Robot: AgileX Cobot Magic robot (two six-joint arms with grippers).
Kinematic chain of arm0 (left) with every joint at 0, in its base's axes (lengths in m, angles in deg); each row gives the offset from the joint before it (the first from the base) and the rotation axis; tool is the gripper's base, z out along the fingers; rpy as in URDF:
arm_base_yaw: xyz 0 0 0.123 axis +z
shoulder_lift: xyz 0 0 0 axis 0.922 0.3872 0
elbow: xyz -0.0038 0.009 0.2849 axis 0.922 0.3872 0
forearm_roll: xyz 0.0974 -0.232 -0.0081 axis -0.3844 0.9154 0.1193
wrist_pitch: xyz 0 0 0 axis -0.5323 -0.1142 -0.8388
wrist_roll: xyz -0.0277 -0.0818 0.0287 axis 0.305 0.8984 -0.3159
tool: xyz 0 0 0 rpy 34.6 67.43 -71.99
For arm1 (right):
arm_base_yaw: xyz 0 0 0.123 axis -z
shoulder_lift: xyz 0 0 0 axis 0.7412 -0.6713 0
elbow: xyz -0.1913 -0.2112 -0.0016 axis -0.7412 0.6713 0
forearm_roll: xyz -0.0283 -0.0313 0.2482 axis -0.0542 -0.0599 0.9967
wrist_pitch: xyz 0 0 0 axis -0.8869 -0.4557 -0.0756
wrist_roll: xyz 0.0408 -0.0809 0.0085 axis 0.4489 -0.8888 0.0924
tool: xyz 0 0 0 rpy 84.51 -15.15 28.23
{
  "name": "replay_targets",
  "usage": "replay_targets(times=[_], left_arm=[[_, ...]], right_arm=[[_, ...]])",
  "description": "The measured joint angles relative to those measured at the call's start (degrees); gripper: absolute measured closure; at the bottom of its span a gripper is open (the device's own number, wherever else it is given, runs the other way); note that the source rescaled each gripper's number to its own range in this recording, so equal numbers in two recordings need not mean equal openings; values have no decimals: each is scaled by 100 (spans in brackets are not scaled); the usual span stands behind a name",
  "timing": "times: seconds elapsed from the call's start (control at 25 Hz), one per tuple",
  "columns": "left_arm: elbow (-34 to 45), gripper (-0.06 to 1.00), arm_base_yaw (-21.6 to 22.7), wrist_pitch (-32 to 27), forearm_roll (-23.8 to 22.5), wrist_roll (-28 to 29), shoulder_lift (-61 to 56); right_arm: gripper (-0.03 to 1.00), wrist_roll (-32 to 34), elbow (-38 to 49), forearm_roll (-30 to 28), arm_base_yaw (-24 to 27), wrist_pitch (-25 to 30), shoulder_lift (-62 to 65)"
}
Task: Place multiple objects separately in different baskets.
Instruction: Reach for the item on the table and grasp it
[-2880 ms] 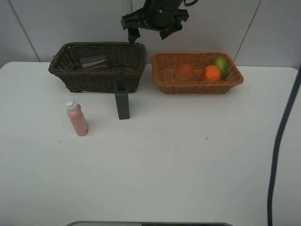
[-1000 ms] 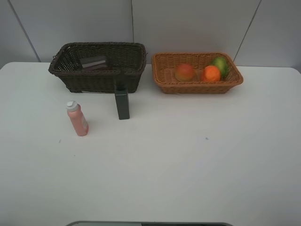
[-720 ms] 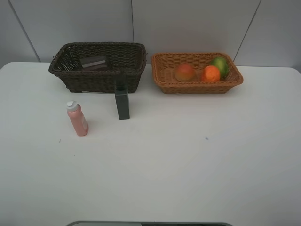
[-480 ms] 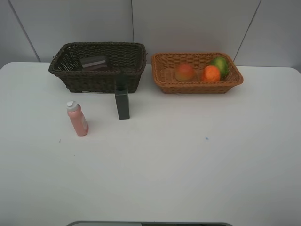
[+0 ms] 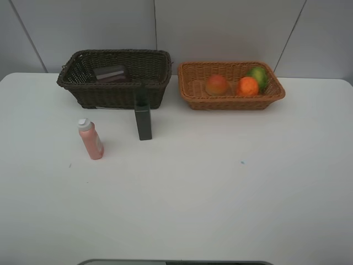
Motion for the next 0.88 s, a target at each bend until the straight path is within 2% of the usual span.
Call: replay_targets(times=[0.88], left_arm=[[0, -6, 0, 0, 0, 0, 0]], right_arm=[[7, -7, 0, 9, 11, 0, 0]])
